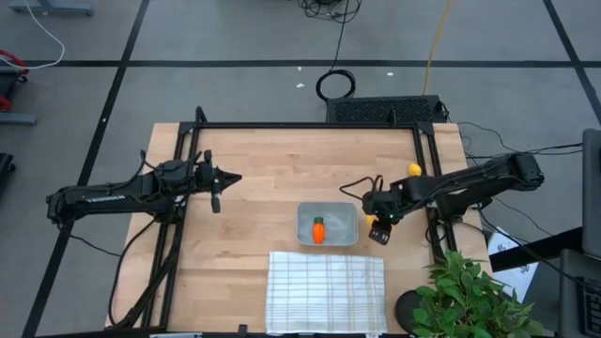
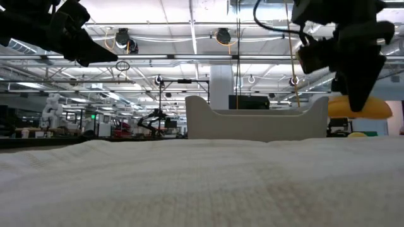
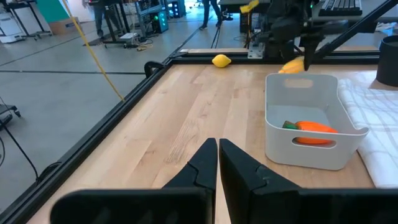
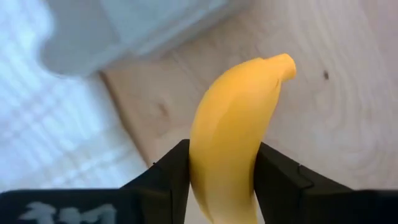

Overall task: Pick and placing Produce into tupperware
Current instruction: Put the banana into the gray bin

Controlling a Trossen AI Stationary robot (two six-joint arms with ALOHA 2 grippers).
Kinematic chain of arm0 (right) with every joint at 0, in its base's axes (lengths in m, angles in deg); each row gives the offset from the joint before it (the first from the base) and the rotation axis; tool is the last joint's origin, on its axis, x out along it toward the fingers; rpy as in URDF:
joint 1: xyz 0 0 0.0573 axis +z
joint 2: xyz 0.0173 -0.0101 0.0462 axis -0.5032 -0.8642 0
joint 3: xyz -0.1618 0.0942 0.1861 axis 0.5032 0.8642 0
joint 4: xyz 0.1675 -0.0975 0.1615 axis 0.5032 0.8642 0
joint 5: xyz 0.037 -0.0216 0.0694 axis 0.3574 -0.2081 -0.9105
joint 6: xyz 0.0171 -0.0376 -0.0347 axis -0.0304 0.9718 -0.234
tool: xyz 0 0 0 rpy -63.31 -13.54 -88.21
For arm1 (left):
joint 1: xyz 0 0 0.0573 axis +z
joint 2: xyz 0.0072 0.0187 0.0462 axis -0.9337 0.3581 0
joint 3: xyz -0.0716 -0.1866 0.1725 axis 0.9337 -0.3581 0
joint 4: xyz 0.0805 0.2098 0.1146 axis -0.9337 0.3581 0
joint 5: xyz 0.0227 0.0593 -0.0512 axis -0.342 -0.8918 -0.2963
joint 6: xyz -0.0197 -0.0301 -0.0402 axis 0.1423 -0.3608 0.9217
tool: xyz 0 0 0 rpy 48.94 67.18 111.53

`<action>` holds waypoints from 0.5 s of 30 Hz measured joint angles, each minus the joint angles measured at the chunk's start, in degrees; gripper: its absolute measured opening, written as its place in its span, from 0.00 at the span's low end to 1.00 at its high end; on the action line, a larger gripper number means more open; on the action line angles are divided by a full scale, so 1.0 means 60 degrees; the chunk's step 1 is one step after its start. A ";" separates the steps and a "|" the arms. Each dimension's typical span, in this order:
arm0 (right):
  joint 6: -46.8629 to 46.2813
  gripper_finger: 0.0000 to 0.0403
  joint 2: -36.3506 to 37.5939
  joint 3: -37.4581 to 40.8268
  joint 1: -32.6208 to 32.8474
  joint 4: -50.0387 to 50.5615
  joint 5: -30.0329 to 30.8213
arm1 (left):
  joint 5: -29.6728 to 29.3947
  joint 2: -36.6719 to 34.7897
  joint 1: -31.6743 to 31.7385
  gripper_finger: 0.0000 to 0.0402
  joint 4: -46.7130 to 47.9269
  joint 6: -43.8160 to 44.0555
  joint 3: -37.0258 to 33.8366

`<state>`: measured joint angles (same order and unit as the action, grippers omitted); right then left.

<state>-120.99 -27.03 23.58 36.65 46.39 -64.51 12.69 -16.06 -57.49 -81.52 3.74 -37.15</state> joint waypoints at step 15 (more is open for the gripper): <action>0.0668 0.34 -0.0069 -0.2732 0.0000 0.2671 0.0015 | 0.0000 0.0001 0.0000 0.05 -0.0004 -0.0003 0.0000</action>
<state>-116.98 -27.45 7.19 36.65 62.42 -64.42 12.69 -16.06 -57.49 -81.54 3.72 -37.15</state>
